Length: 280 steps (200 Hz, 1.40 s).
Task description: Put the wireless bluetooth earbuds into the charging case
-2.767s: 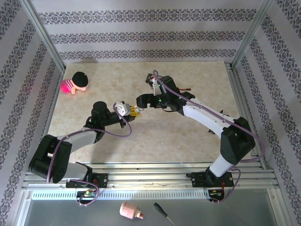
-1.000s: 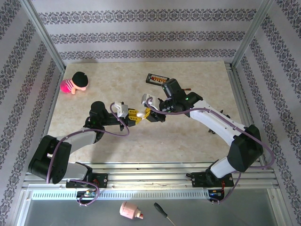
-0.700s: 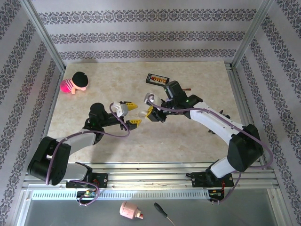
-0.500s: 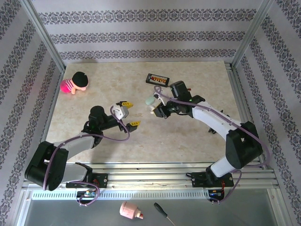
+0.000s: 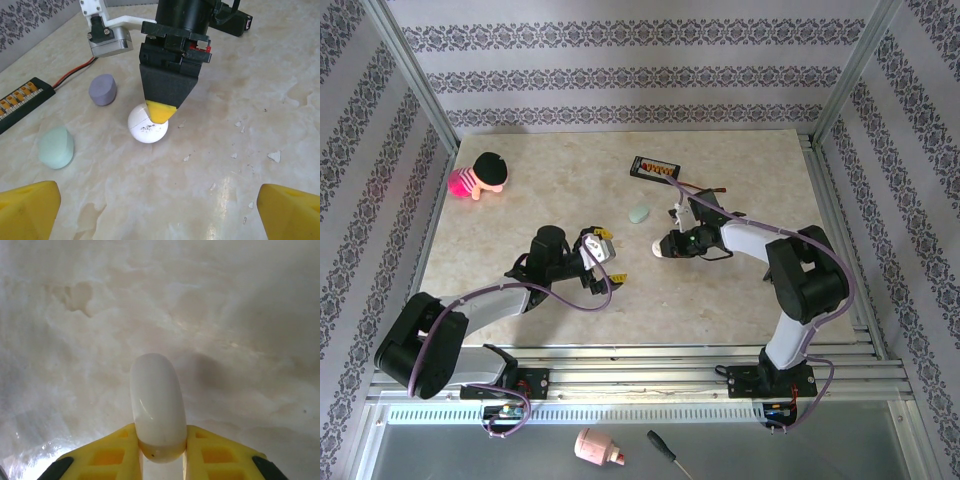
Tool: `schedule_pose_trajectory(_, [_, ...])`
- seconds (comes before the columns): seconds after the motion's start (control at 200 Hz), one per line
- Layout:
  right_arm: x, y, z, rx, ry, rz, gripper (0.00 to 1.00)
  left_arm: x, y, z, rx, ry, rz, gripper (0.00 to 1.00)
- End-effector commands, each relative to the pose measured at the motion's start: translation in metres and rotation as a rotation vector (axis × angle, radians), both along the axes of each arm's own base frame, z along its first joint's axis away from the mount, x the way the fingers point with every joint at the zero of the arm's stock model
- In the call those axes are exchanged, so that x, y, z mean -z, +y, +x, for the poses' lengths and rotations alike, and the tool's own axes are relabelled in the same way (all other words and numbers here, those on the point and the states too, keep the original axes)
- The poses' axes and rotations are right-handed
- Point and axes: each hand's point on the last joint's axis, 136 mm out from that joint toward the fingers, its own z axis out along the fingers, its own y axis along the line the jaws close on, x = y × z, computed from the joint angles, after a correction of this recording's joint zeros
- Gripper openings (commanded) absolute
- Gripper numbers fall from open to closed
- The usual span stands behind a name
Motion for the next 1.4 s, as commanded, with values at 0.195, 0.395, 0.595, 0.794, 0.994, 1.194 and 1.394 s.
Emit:
schedule_pose_trajectory(0.195, [-0.013, -0.025, 0.018, 0.084, -0.077, -0.011, 0.53, -0.016, 0.012, 0.021, -0.15, 0.01, -0.043, 0.99])
schedule_pose_trajectory(0.395, [-0.069, -0.064, 0.037, 0.152, -0.326, -0.094, 0.77, -0.032, 0.069, 0.057, -0.466, -0.024, -0.119, 0.99])
schedule_pose_trajectory(0.595, [-0.102, -0.122, 0.052, 0.251, -0.621, -0.312, 0.93, -0.02, 0.154, 0.076, -0.868, -0.076, -0.044, 0.99])
schedule_pose_trajectory(0.794, [-0.107, -0.187, 0.055, 0.472, -0.843, -0.499, 0.98, 0.005, 0.214, 0.072, -1.063, 0.009, -0.079, 0.99])
schedule_pose_trajectory(0.994, [-0.083, -0.228, 0.054, 0.659, -0.886, -0.509, 0.98, 0.013, 0.226, 0.079, -1.052, 0.031, -0.19, 0.99])
schedule_pose_trajectory(1.194, [-0.077, -0.228, 0.064, 0.62, -0.889, -0.443, 0.98, 0.017, 0.238, 0.102, -1.061, 0.061, -0.271, 0.99])
schedule_pose_trajectory(1.394, [-0.063, -0.225, 0.065, 0.606, -0.924, -0.402, 0.98, 0.045, 0.246, 0.115, -1.108, 0.101, -0.252, 1.0])
